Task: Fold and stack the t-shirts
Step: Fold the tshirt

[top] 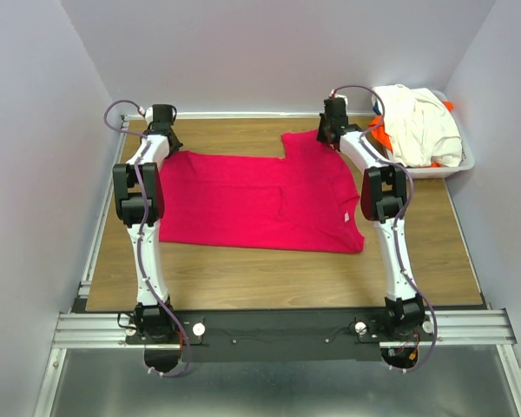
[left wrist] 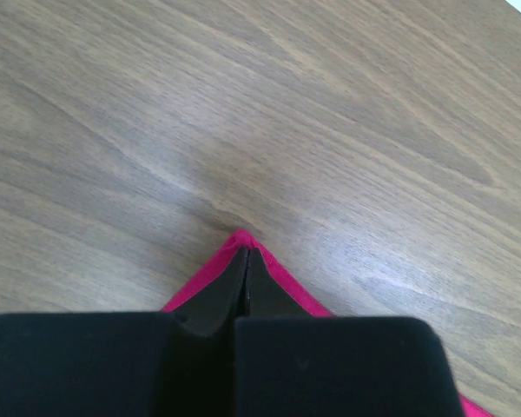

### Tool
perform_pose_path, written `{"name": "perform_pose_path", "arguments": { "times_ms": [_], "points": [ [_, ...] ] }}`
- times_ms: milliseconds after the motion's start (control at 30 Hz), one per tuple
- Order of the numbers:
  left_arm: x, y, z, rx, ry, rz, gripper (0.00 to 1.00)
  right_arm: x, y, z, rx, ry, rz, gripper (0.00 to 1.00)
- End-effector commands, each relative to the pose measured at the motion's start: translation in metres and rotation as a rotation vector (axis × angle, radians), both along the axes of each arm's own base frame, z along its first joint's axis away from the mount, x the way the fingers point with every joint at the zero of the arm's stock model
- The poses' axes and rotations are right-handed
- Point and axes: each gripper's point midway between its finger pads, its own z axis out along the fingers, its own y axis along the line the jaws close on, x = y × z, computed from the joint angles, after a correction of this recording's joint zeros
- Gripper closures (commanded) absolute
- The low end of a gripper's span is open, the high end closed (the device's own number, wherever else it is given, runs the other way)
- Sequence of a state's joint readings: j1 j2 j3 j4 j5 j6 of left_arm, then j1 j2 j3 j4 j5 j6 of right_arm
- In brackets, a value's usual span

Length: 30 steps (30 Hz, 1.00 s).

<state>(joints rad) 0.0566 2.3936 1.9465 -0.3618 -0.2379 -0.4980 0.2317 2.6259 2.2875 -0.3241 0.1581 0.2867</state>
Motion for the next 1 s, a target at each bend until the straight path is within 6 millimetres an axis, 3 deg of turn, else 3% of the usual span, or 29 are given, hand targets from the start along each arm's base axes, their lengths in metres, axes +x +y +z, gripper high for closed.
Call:
{"name": "perform_pose_path", "arguments": {
  "times_ms": [0, 200, 567, 867, 933, 967],
  "points": [
    [0.002, 0.001, 0.023, -0.025, -0.046, -0.012, 1.0, 0.005, -0.009, 0.046, -0.047, -0.061, -0.025, 1.0],
    [0.008, 0.009, 0.038, -0.031, -0.086, -0.014, 1.0, 0.005, -0.01, 0.064, -0.047, -0.086, -0.031, 0.99],
    [0.011, 0.011, 0.046, -0.063, -0.114, -0.032, 1.0, -0.003, -0.013, 0.09, -0.038, -0.112, -0.045, 1.0],
    [0.007, 0.011, 0.068, -0.117, -0.173, -0.041, 1.0, -0.024, -0.017, 0.092, -0.028, -0.08, -0.053, 1.0],
    [0.002, 0.015, 0.069, -0.122, -0.174, -0.031, 1.0, -0.029, -0.018, 0.102, -0.022, -0.089, -0.058, 1.0],
    [-0.001, 0.015, 0.071, -0.123, -0.175, -0.03, 1.0, -0.034, -0.02, 0.095, -0.022, -0.071, -0.06, 1.0]
  ]
}}
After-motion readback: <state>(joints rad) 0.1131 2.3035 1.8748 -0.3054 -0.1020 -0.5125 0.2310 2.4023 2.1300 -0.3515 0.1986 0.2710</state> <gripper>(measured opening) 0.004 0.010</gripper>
